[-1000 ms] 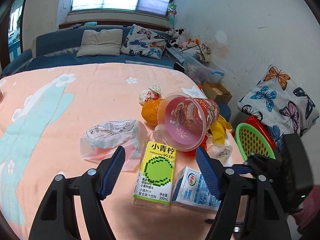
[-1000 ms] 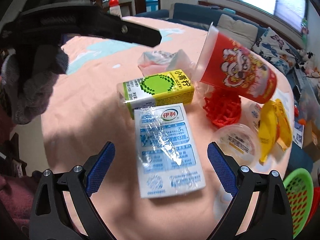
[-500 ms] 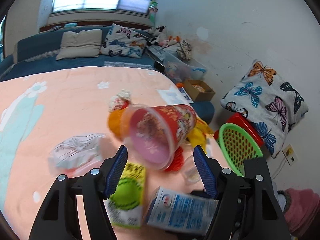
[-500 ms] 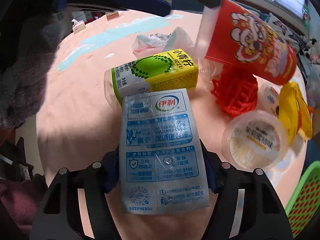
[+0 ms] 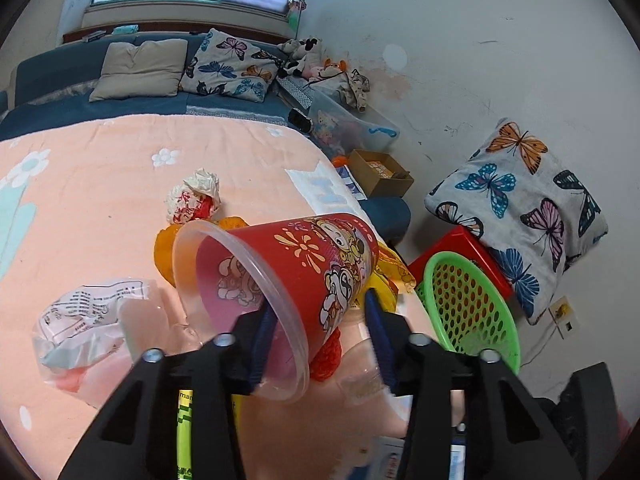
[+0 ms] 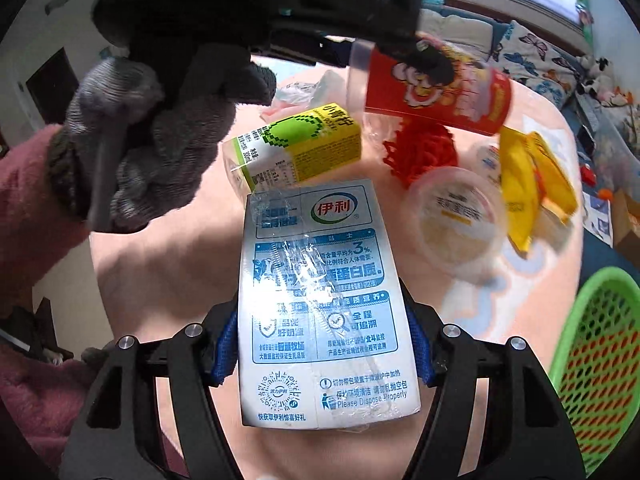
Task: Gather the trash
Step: 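Carry the red cup and milk carton over the green basket and release both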
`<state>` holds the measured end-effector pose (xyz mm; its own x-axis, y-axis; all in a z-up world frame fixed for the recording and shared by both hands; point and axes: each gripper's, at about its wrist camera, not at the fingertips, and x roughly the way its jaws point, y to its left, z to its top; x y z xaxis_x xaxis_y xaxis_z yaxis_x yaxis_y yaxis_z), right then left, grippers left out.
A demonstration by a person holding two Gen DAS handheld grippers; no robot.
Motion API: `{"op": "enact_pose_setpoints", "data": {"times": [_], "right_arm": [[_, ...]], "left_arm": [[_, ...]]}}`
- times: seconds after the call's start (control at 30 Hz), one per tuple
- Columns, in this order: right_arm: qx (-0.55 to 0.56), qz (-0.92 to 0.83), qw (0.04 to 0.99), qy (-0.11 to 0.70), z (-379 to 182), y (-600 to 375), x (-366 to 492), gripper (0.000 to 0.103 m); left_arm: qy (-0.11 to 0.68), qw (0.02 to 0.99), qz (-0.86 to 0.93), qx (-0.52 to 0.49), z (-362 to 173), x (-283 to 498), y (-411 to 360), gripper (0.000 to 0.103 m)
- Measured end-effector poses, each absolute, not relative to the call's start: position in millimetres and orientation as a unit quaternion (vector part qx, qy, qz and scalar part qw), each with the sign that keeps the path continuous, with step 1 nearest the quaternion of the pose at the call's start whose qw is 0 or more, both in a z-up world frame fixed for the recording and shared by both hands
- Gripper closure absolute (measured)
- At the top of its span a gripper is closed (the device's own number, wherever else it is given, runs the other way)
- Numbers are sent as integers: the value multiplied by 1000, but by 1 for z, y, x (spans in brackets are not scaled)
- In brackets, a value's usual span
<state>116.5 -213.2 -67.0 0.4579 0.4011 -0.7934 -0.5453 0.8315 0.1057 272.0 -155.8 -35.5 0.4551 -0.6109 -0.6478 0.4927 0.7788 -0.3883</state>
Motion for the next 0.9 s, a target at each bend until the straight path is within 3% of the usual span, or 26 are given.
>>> {"op": "enact_pose_setpoints", "data": {"times": [0.27,0.9], "right_arm": [[-57,255,865,428,-47,-244,104,36],[31,101,911,398,-25,-368,81,36]], "left_arm": [[395,854,-331,-76,-32,263,-160,97],[336,865,-369,-46,20,208,-177,98]]}}
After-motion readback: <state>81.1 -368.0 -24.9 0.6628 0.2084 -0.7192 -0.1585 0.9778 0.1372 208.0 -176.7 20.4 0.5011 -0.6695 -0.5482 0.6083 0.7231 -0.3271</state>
